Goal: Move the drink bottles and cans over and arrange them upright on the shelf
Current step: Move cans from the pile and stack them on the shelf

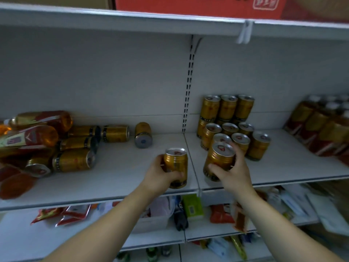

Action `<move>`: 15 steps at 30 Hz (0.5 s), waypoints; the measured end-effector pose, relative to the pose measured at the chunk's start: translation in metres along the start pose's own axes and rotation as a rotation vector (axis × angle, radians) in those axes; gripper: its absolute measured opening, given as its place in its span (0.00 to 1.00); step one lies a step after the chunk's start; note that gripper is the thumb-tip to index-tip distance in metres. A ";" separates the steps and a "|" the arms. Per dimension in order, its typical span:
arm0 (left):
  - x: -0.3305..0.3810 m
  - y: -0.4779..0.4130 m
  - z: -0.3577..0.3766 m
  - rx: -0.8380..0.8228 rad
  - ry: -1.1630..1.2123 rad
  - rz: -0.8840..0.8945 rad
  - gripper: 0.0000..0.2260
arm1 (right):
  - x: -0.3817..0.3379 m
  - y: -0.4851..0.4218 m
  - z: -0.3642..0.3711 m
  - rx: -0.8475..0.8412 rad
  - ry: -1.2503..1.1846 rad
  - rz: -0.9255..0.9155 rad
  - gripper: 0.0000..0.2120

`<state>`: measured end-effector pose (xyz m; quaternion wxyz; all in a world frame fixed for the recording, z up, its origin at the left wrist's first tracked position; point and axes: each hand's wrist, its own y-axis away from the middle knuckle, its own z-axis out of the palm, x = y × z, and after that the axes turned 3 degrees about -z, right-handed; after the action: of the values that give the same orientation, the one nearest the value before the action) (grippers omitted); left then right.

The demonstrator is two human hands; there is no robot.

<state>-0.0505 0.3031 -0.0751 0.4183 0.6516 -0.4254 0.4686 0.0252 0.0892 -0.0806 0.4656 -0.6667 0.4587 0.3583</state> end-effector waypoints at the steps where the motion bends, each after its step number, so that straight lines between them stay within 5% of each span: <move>1: 0.002 -0.002 0.014 -0.009 -0.026 0.017 0.26 | 0.004 -0.004 -0.011 0.000 0.007 -0.005 0.39; 15: 0.014 -0.033 0.172 0.073 -0.173 0.128 0.37 | 0.086 -0.054 -0.122 -0.313 0.113 0.025 0.33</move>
<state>0.0268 0.1482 -0.1025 0.3251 0.6760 -0.4833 0.4514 0.1103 -0.0426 -0.1048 0.3249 -0.7444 0.4311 0.3931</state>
